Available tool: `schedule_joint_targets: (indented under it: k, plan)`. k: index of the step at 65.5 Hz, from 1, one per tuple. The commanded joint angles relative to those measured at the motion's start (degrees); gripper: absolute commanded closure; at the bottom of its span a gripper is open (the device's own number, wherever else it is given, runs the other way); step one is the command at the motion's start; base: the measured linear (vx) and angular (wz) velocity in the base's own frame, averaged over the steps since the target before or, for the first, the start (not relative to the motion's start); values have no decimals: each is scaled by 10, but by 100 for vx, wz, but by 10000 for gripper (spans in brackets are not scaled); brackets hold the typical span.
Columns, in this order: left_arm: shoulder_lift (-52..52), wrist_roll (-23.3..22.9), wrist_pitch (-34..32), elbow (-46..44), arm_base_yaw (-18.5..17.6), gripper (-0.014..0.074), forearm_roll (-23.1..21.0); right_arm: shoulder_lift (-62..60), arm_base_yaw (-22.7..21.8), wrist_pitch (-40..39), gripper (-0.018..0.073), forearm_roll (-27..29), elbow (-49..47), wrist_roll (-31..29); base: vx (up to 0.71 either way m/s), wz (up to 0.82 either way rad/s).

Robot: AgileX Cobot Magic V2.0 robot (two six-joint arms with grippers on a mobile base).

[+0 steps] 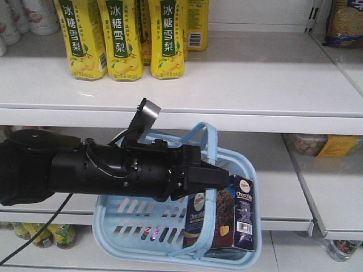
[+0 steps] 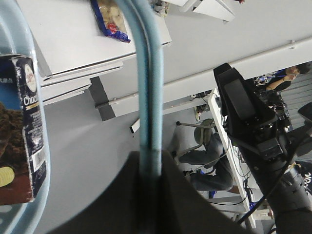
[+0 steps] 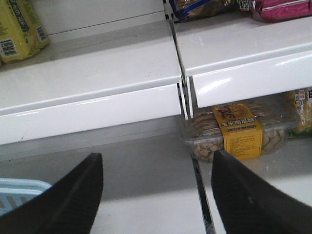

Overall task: Left arm holds basket, right arm returns cookies
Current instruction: 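Move the right gripper down over the Chocofello box in the basket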

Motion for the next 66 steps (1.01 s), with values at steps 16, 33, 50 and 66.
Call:
schedule_joint_targets:
  k: [16,33,50,66]
  plan:
    - [-24,14,1,-20,2,603,-73,29,104,24,74,72,-34,1,0,0]
    - [-24,14,1,-20,2,603,-73,157,184,156,67,145,-137,-38,0,0]
    - [-24,14,1,-20,2,603,-73,286,203,210,-22,206,-205,-76,0,0]
    - [-24,14,1,-20,2,603,-73,364,203,224,-60,307,-228,-151,0,0]
